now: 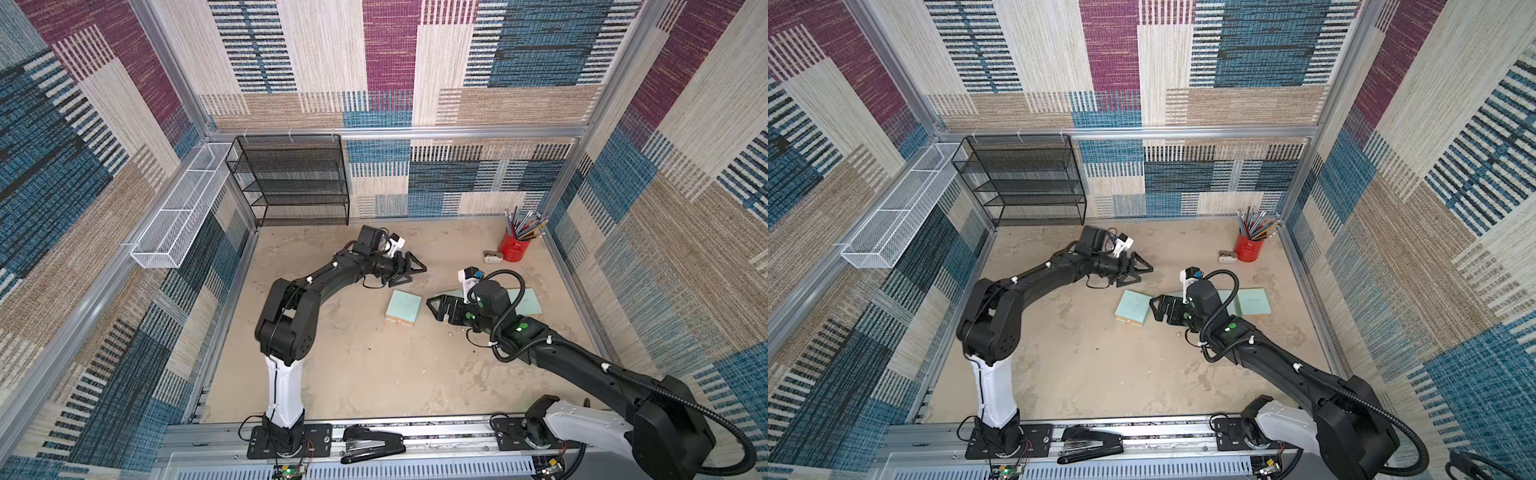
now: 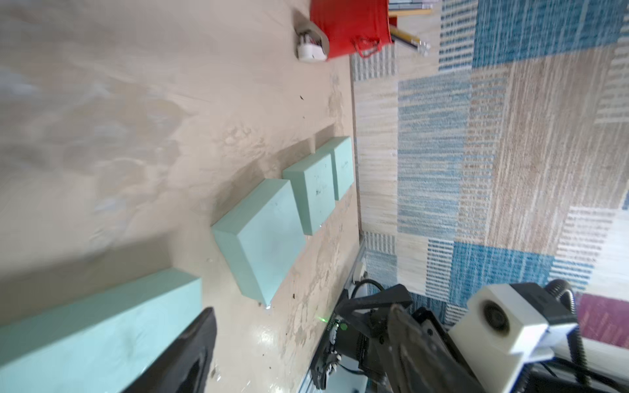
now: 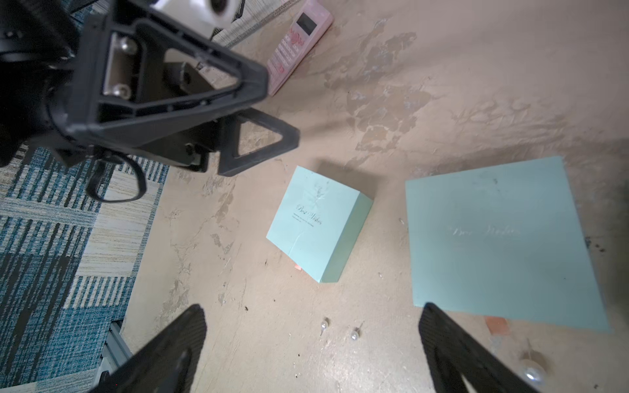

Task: Take out the earrings from the drawer-style jewelry box
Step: Adjust the jewelry box at the center of the board.

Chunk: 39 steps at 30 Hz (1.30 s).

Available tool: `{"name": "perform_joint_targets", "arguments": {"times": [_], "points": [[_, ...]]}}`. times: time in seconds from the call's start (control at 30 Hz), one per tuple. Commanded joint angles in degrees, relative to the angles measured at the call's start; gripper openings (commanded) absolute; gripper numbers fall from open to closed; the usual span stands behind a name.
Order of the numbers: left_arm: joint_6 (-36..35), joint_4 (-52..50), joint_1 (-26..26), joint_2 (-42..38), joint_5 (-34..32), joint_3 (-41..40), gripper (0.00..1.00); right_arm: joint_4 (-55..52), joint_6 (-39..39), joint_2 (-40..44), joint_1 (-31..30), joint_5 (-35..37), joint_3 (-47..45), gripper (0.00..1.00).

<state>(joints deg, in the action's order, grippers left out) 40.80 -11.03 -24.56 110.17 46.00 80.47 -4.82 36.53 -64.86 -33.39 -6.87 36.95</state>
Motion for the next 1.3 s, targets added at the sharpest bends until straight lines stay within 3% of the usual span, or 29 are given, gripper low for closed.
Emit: {"name": "perform_joint_targets", "arguments": {"times": [0.0,0.2,0.4,1.0,1.13,1.27], "points": [[-1.75,-5.87,0.91,-4.67,-11.39,-5.92,0.83,-1.5,-1.03,0.11,-0.01,0.91,0.67,0.99],[-3.69,-5.32,1.0,-5.89,-11.59,-13.52,0.91,-0.9,-1.23,-1.06,-0.01,0.02,1.02,0.99],[-4.11,-2.29,0.18,-4.79,-8.14,-14.98,1.0,-0.43,-0.88,-1.13,-0.01,-0.42,0.85,0.99],[-4.04,-3.49,-1.81,-5.0,-10.05,-14.46,0.99,-0.14,-0.61,-1.5,-0.02,0.08,0.14,0.99],[-4.18,-5.48,-1.77,-8.82,-12.42,-15.53,0.99,-1.92,-1.23,0.35,-0.01,3.82,0.8,0.99],[-5.42,-9.02,-1.68,-18.03,-19.31,-18.0,0.98,-1.11,-5.02,4.88,0.16,7.91,2.16,0.99]]}}
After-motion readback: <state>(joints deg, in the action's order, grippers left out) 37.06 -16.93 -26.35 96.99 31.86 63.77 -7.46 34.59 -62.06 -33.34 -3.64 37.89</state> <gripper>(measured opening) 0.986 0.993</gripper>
